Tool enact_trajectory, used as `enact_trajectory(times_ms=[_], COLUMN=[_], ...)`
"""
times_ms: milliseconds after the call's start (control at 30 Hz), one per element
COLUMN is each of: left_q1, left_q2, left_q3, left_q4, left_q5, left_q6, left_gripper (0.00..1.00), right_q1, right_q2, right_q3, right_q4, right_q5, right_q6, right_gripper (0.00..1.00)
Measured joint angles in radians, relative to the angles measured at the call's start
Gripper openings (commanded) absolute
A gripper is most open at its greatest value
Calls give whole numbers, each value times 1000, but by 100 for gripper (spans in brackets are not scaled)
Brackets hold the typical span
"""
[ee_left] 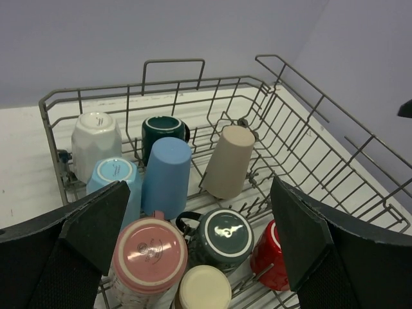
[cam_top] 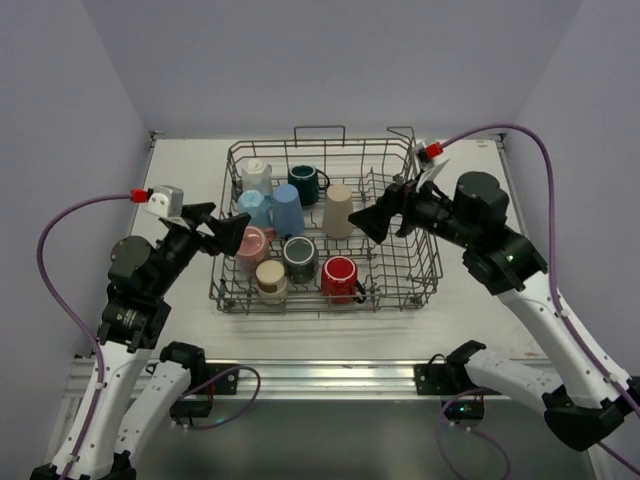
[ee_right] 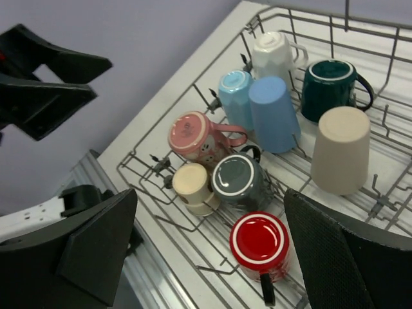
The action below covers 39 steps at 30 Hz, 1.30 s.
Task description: Unload the cups from the dish rack
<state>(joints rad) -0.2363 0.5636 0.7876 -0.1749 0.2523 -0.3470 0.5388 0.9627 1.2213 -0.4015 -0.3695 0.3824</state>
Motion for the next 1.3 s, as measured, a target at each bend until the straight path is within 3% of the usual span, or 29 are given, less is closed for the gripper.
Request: enact_trajectory(times_ms=[500,1067,1300], left_q1=[-10,-27,-34], left_q2=[-71,-81,-81], left_q3=[-92,-99,-99], left_q4=[-57,-68,-68], left_q5=[-185,-223,-221], left_q6=[-1,-1,-1], left_gripper=[100,100,100], right_q1=[128,135,135], right_q2=[361,795,864], right_q3=[136,333,369], right_q4=[-82,-108,-107], right_q5=[430,586,665], right_q6=[-75,-77,-89], right_gripper=[99,98,87])
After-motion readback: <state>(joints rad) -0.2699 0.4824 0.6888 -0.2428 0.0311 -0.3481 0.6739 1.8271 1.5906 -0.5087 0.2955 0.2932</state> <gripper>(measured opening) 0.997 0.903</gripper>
